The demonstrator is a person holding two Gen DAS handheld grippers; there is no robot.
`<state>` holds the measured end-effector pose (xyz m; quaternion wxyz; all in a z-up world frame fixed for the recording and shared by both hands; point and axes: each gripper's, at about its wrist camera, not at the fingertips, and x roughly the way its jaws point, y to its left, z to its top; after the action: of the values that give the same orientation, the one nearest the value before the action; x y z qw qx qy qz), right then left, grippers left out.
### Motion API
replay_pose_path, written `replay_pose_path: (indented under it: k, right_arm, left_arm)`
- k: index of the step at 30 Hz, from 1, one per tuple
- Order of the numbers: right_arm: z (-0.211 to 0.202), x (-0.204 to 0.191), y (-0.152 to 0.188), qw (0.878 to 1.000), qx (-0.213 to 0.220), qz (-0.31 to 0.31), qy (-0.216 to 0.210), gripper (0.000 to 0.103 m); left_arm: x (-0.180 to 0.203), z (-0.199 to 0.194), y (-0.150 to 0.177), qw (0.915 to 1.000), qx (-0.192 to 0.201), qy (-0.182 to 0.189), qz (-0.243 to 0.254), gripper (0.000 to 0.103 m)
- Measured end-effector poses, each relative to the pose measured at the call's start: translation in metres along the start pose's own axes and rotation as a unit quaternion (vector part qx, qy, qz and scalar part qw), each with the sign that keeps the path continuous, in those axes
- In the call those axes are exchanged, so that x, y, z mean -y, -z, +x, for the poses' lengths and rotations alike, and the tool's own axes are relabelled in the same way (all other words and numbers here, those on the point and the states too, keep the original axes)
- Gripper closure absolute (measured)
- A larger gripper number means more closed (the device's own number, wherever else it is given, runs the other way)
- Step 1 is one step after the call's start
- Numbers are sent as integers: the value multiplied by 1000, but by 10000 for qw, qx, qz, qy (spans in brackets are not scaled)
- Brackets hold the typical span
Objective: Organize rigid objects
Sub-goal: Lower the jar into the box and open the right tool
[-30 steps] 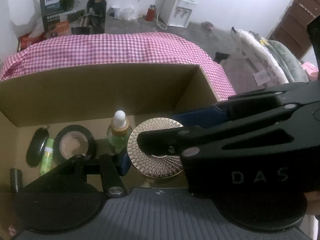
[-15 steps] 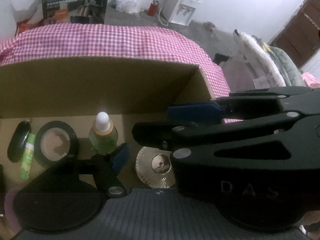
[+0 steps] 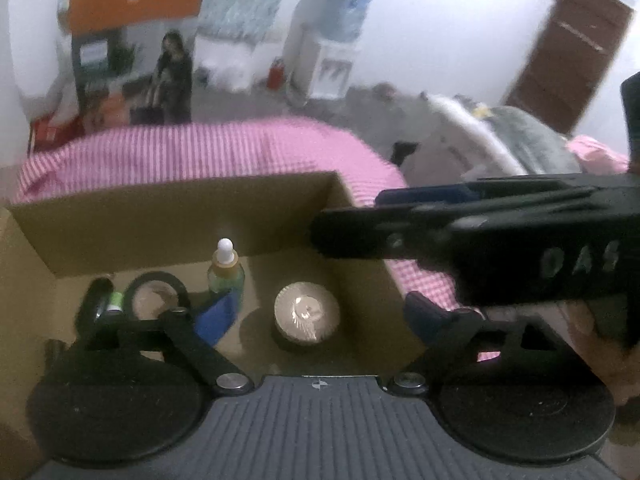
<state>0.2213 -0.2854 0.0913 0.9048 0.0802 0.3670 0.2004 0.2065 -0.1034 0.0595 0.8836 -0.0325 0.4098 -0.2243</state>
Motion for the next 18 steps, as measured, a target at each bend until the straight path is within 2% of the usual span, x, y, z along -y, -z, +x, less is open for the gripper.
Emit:
replay_pose_path:
  k: [1,3,6,11,18]
  right_arm:
    - [-10,-3,3,9999,125,33,-49,32]
    - [-29,-12,14,9992,349,106,-172,26]
    - [-50,-25,33,9978,536,224,-312,23]
    - [-73,-41,70,9939,754,592,-537,22]
    - [-67,-69,115,9886,660,1007,-900,22]
  left_arm:
    - [2,-13,5,9999,87,1,88,7]
    - [4,-33,14,9995,198,-17,249,5]
    - [0,-61,34,9986,315,-105,407,3]
    - [-18,-93,77,9987,225,-159,440,2]
    - [-42,-102,145,9977,-54,-574,353,2]
